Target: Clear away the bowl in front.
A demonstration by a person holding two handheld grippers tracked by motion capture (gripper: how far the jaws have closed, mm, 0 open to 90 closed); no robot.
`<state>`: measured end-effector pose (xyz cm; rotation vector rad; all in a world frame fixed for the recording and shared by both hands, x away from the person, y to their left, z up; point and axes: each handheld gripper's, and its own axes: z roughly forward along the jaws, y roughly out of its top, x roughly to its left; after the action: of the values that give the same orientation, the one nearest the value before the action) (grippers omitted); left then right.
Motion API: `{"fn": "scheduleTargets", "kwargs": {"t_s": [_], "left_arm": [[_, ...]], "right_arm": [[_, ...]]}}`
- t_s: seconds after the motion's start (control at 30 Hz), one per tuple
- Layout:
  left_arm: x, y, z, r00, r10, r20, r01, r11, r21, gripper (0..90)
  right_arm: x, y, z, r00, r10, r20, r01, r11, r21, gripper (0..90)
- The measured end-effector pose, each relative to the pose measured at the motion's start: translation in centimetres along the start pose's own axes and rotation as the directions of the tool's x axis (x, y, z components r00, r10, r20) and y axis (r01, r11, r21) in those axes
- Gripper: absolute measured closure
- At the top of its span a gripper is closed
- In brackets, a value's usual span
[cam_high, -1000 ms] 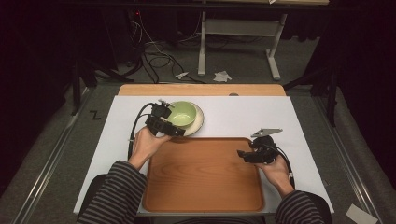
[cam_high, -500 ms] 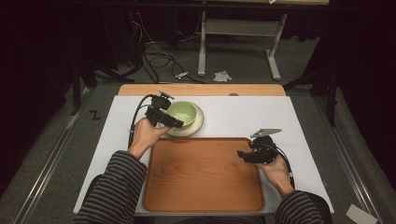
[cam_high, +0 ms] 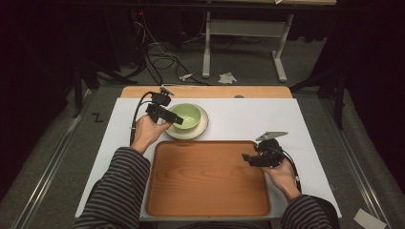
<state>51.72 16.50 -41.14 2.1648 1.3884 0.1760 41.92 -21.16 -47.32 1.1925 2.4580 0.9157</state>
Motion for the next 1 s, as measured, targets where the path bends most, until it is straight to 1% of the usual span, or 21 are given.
{"fn": "scheduleTargets", "kwargs": {"t_s": [0.1, 0.2, 0.3, 0.33, 0.43, 0.5, 0.63, 0.73, 0.87, 1.0], "left_arm": [[0.4, 0.3, 0.2, 0.9998, -0.008, -0.018, 0.008, 0.9999, 0.014, 34.3], [0.6, 0.4, 0.4, 0.9995, -0.017, -0.028, 0.017, 0.9997, 0.02, 34.4], [1.2, 0.8, 0.8, 0.9982, -0.036, -0.049, 0.037, 0.9991, 0.021, 34.3], [1.2, 0.8, 0.8, 0.9982, -0.036, -0.049, 0.037, 0.9991, 0.021, 34.1], [1.7, 1.0, 1.3, 0.9963, -0.057, -0.064, 0.059, 0.9977, 0.032, 33.8], [2.0, 1.1, 1.6, 0.9946, -0.082, -0.064, 0.085, 0.9956, 0.04, 34.1], [2.5, 1.1, 2.3, 0.9918, -0.107, -0.07, 0.111, 0.9928, 0.047, 33.9], [2.6, 1.2, 2.7, 0.991, -0.112, -0.073, 0.116, 0.9919, 0.052, 33.9], [2.9, 1.2, 4.0, 0.9891, -0.126, -0.076, 0.132, 0.9883, 0.077, 35.7], [3.1, 1.2, 4.5, 0.988, -0.132, -0.08, 0.139, 0.9869, 0.082, 42.2]], "right_arm": [[0.0, 0.0, 0.0, 1.0, -0.004, 0.002, 0.004, 1.0, 0.008, 38.5], [0.1, 0.0, 0.0, 1.0, -0.005, 0.001, 0.005, 1.0, 0.009, 38.6], [0.0, 0.0, 0.0, 1.0, -0.001, -0.004, 0.001, 1.0, 0.0, 38.5], [0.0, 0.0, -0.1, 1.0, -0.004, -0.004, 0.004, 1.0, -0.006, 38.5], [0.0, 0.0, -0.1, 1.0, -0.004, -0.006, 0.004, 1.0, -0.011, 38.4], [0.0, 0.0, -0.1, 1.0, -0.004, -0.008, 0.003, 1.0, -0.01, 38.4], [0.1, 0.0, 0.0, 0.9999, -0.006, -0.013, 0.006, 1.0, -0.007, 38.4], [0.1, 0.0, 0.0, 0.9999, -0.006, -0.012, 0.006, 1.0, -0.007, 38.4], [0.1, 0.0, 0.0, 0.9999, -0.009, -0.013, 0.009, 1.0, -0.007, 38.4], [0.1, 0.0, 0.0, 0.9998, -0.015, -0.015, 0.015, 1.0, -0.004, 38.4]]}}
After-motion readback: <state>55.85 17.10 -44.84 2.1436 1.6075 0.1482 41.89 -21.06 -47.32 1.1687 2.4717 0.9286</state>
